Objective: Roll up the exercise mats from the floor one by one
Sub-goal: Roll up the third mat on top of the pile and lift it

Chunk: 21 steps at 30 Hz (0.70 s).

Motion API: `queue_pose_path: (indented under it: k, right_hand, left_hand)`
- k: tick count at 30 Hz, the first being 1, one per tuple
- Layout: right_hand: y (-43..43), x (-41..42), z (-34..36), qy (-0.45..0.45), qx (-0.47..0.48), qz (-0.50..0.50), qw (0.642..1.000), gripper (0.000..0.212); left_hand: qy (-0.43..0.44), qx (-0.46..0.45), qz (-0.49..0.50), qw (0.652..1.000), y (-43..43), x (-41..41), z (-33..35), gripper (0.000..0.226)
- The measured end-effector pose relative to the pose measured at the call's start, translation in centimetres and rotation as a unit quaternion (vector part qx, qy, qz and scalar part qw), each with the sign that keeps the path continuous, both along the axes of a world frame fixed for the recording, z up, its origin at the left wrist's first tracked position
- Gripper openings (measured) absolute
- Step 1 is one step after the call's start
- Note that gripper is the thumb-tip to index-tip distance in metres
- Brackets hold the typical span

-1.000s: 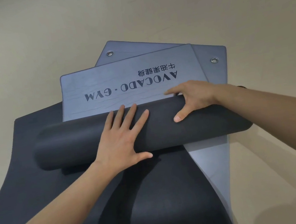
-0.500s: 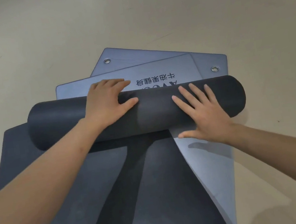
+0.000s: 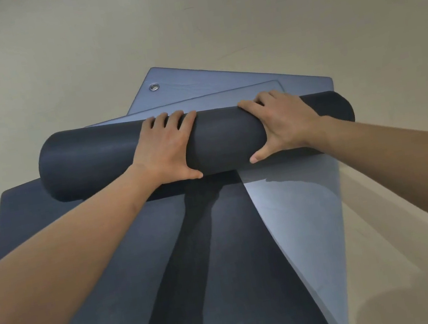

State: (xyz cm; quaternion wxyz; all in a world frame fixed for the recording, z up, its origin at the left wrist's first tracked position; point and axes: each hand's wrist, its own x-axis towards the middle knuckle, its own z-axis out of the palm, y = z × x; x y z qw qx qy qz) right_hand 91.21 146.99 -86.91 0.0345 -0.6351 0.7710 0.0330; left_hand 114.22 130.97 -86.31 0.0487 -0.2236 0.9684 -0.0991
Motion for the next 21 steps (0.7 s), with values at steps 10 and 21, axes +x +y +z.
queue_pose_path:
  k: [10,21]
  right_hand:
    - [5.6,5.8,1.7,0.017,0.017,0.009,1.0,0.109]
    - [11.1,8.5,3.0,-0.079,0.083,0.044,0.992,0.103]
  left_hand:
    - [0.054,0.018,-0.006,0.998,5.6,5.2,0.9,0.115]
    - [0.001,0.096,0.025,0.995,12.8,11.0,2.7,0.12]
